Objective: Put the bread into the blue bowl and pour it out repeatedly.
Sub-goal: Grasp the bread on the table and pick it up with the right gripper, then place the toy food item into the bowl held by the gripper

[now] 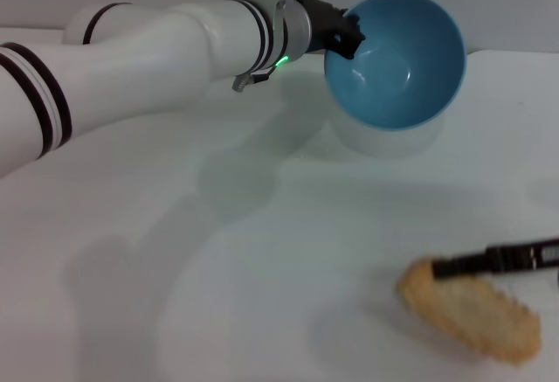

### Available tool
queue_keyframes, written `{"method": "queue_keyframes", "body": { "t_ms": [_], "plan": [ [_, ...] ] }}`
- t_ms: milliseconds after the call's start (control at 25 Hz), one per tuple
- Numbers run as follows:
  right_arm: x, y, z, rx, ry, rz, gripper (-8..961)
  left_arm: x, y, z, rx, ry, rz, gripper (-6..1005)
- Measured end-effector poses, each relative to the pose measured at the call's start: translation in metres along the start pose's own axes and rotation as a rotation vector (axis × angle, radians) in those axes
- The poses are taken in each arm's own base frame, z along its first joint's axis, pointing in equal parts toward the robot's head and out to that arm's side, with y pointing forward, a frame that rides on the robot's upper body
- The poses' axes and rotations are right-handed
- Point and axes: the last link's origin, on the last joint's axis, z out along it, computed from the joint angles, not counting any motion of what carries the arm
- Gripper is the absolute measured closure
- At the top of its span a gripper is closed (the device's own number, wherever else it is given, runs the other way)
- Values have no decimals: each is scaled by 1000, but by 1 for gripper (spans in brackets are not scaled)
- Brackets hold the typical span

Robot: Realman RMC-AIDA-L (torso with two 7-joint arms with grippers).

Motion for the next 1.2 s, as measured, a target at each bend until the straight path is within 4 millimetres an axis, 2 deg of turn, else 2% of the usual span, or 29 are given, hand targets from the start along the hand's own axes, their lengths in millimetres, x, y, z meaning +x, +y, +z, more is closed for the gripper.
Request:
{"method": "queue_keyframes", "body": {
  "t_ms": [40, 240, 480, 600, 760, 840, 880, 1080, 1200],
  "plan": [
    [0, 0, 0, 0, 0, 0, 636, -1, -1, 0, 1, -5, -2, 1000],
    [-32, 14, -34, -28, -190, -130, 658, -8, 3, 0, -33, -66, -16, 999],
    [-64, 30, -72, -20, -436, -284, 689, -12, 27, -2, -153, -204, 3, 1000],
    [-75, 33, -80, -30, -538, -305, 717, -11, 38, -4, -198, -218, -8, 1000],
    [-83, 34, -67, -49, -589, -305, 767, -9, 47, -7, -245, -225, -54, 1000],
    [-86, 36, -55, -73, -598, -300, 784, -7, 50, -7, -255, -223, -55, 1000],
    [-87, 38, -41, -119, -604, -286, 793, -7, 51, -7, -258, -222, -53, 1000],
    [-87, 39, -23, -174, -602, -243, 816, -5, 53, -7, -262, -217, -41, 999],
    [-85, 34, -20, -157, -607, -210, 823, -5, 53, -7, -259, -214, -43, 999]
  ]
}}
